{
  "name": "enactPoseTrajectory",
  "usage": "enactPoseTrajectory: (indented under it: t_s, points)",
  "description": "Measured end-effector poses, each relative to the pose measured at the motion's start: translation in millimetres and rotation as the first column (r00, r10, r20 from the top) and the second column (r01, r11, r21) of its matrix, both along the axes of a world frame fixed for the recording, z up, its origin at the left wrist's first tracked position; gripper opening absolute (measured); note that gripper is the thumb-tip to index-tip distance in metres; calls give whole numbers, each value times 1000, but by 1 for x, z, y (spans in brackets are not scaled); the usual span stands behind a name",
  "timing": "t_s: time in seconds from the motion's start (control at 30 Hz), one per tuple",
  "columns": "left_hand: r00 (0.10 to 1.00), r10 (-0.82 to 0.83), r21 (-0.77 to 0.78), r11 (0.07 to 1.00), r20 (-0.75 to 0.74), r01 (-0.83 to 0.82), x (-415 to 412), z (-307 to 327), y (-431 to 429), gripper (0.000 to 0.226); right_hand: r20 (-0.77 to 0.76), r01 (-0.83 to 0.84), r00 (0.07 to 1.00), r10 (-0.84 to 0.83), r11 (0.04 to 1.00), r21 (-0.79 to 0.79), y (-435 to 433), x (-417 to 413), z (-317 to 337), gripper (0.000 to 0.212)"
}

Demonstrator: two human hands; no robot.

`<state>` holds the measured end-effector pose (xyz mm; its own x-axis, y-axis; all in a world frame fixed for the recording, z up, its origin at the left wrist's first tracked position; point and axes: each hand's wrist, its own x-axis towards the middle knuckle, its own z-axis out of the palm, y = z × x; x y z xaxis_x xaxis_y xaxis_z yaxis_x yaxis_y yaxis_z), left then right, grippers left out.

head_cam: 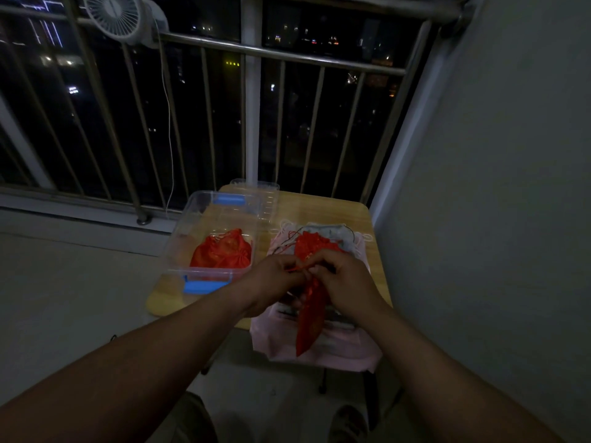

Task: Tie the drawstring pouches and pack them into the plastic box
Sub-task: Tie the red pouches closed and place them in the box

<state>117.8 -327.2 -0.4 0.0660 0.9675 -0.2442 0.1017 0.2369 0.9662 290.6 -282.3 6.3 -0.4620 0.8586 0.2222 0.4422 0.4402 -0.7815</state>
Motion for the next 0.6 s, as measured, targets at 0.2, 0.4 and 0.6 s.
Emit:
enactPoseTrajectory:
  t_s: [0.2,0.4,0.6]
  points:
    - [998,-6,-37,999,56,8,0,4,-4,21,-79,-38,997,26,987,-156,3,1,3,12]
    - [986,125,100,988,-111,-114,15,-10,1,13,7,-9,1000,9,997,-75,-3,-5,-3,20]
    - [996,63,23,998,65,-65,11,5,0,14,-47,39,998,-43,996,-80,-1,-4,1,17]
